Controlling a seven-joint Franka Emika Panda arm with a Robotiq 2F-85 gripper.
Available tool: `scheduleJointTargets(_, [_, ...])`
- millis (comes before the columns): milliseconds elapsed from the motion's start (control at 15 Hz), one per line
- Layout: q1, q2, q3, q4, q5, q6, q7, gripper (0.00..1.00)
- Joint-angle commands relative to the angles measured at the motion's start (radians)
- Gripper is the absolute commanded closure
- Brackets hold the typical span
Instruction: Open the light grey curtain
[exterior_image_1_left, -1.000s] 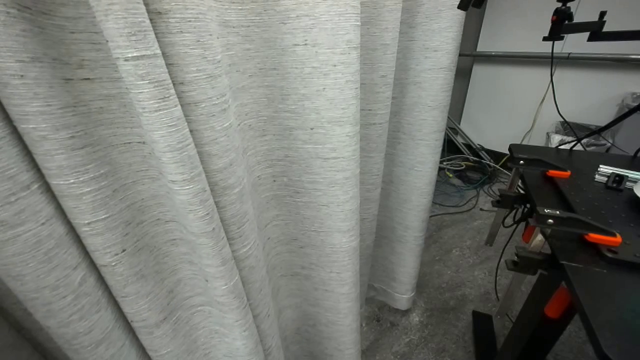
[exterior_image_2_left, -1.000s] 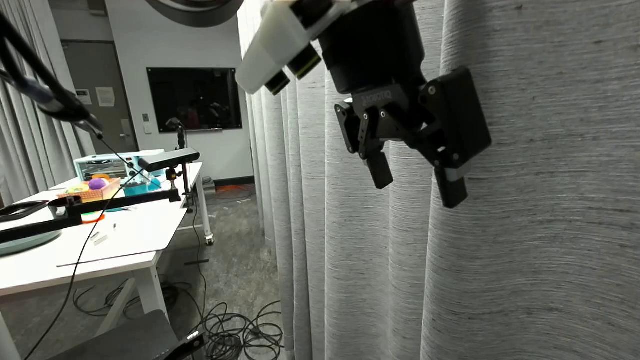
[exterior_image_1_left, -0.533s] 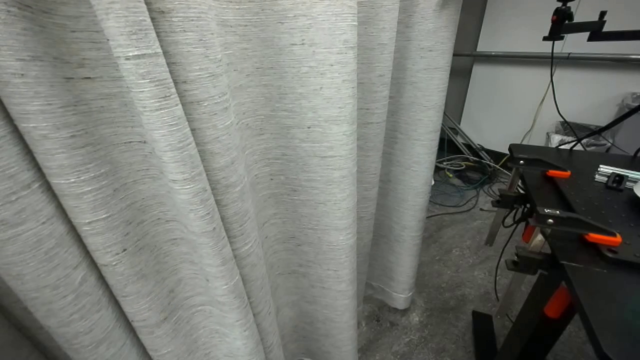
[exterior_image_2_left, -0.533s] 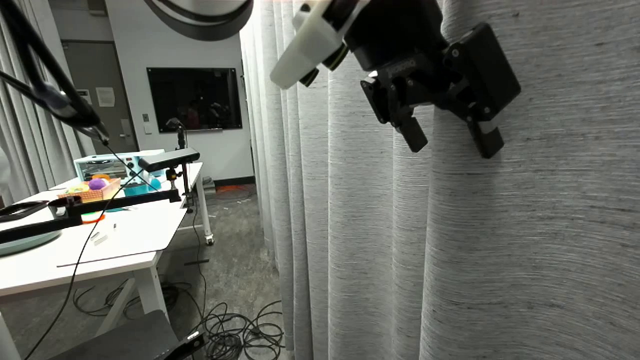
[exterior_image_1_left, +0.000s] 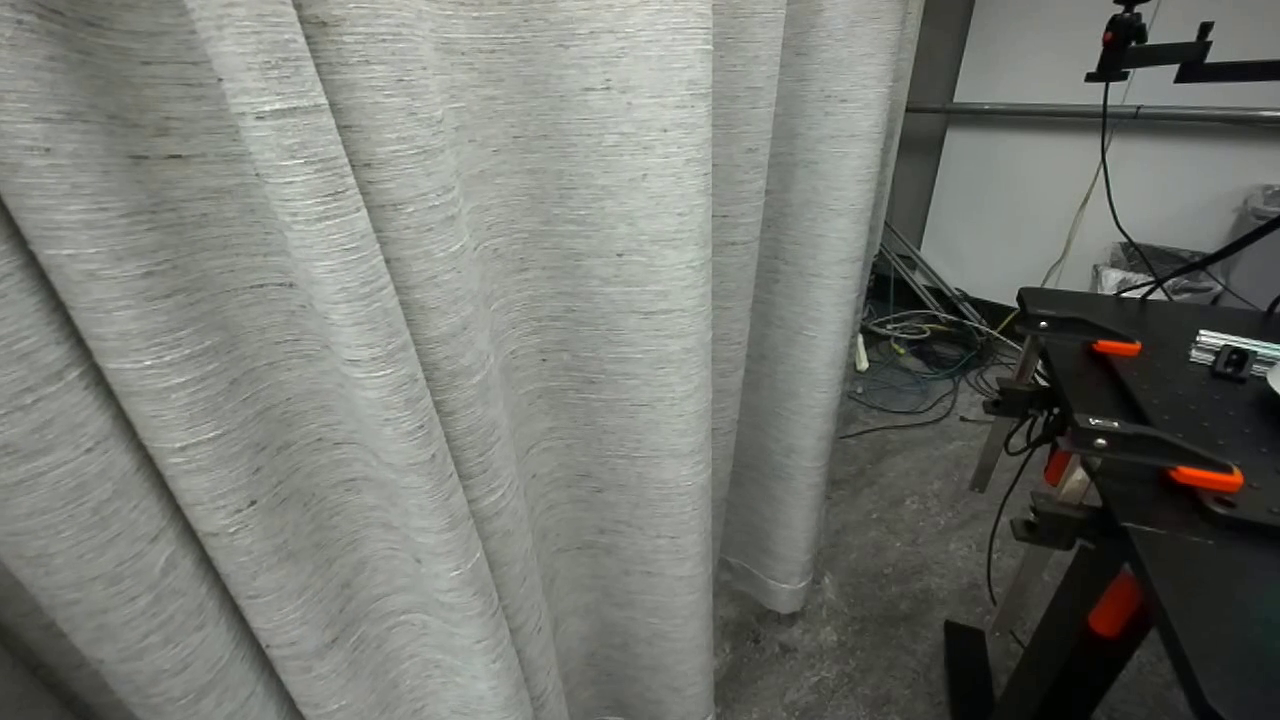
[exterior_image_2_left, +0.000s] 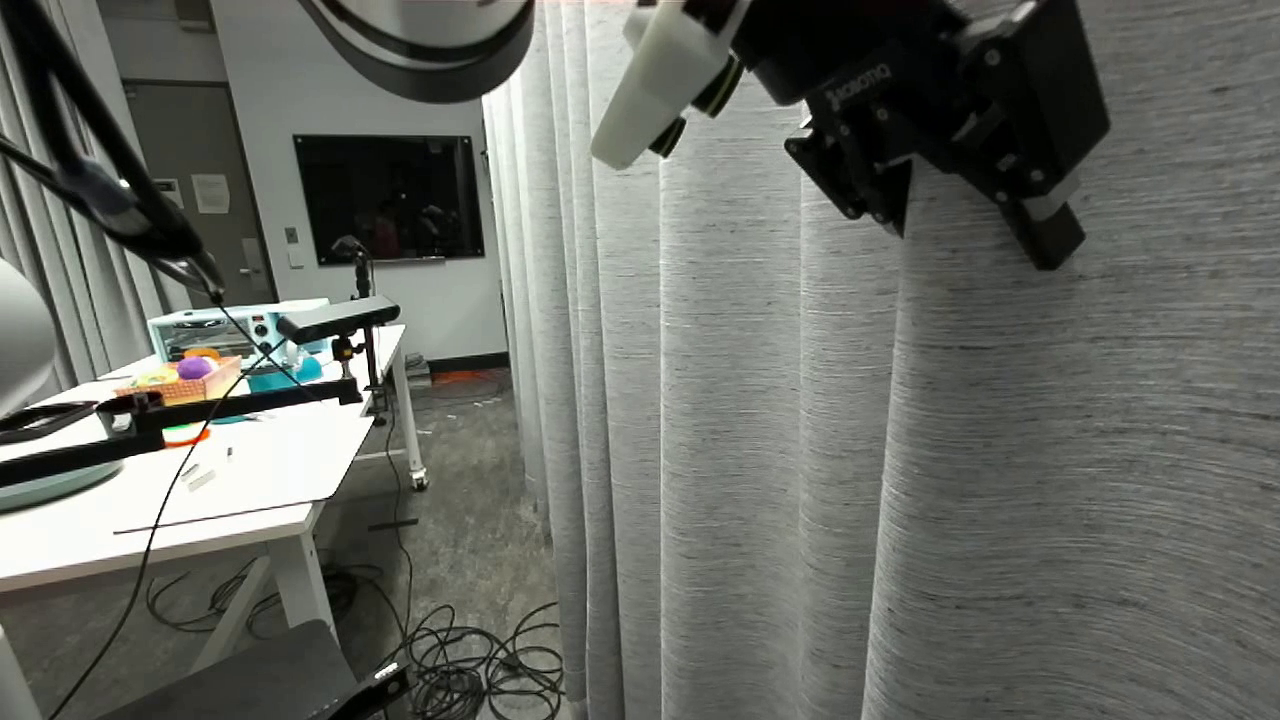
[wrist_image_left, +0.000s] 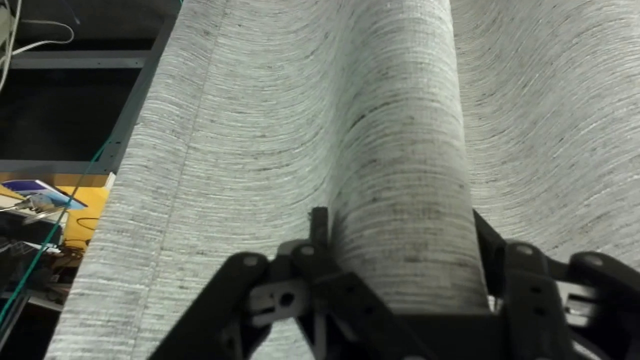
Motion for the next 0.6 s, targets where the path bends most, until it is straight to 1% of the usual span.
scheduleJointTargets(0, [-0.067, 0.006, 0.065, 0.002, -0.037, 0.040, 0.053, 0.65])
scheduleJointTargets(267, [-0.086, 0.018, 0.105, 0.002, -0.034, 0.048, 0.055, 0.95])
scheduleJointTargets(333, [-0.084, 0.023, 0.111, 0.002, -0.033, 0.048, 0.053, 1.00])
scheduleJointTargets(533, [-0.056, 0.054, 0.119, 0.015, -0.020, 0.043, 0.045, 1.00])
